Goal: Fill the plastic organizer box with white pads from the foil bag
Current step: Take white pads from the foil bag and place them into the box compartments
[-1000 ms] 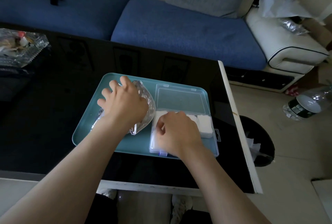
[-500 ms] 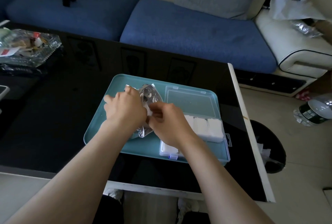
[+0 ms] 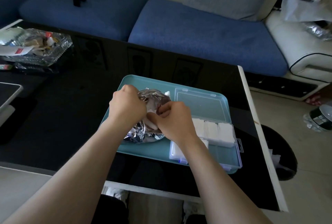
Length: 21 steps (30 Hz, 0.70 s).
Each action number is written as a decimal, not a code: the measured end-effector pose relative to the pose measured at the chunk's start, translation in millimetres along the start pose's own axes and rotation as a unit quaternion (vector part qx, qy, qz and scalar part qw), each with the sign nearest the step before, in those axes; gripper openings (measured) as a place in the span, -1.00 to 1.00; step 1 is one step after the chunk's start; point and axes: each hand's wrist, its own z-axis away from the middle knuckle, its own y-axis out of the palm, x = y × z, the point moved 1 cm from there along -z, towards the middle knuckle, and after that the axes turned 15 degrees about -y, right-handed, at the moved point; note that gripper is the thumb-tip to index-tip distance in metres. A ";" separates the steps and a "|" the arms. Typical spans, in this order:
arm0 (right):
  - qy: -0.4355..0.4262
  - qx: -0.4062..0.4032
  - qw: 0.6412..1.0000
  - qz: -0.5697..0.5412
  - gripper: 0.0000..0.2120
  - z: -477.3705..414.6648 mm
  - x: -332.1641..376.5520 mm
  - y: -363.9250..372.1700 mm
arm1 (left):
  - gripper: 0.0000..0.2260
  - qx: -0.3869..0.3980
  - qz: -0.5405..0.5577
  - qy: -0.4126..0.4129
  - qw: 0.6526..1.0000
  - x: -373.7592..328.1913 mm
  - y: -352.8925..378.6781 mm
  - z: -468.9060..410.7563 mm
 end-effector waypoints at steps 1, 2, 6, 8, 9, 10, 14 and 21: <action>-0.005 -0.001 1.000 0.010 -0.74 -0.9 -1.8 1.4 | -0.84 0.008 0.006 0.001 1.000 0.0 1.2 -0.3; -0.006 0.005 1.000 0.018 -0.80 -1.9 -3.2 2.5 | -0.78 0.017 0.011 -0.003 1.000 0.0 2.3 -0.7; -0.016 0.017 1.000 0.014 -0.80 -5.8 -8.1 2.1 | -0.66 0.006 -0.022 -0.004 1.000 -1.0 2.1 -0.1; -0.037 0.004 0.999 0.005 -0.81 -7.7 -7.1 -0.8 | -0.76 -0.023 -0.048 0.003 0.999 -3.4 0.7 2.2; -0.053 -0.002 0.999 -0.001 -0.80 -8.0 -5.5 -2.3 | -0.79 -0.032 -0.058 0.002 0.998 -3.8 0.6 3.6; -0.072 -0.009 0.997 -0.006 -0.80 -7.6 -2.9 -4.1 | -0.79 -0.037 -0.063 -0.002 0.997 -4.2 0.5 5.0; -0.127 -0.053 0.990 -0.019 -0.82 -6.0 2.5 -12.4 | -0.79 -0.035 -0.062 -0.022 0.997 -5.6 0.6 9.1; -0.090 -0.120 0.986 -0.066 -0.83 -8.3 -6.6 -26.1 | -0.62 -0.073 -0.029 -0.005 0.997 -10.4 -1.9 15.8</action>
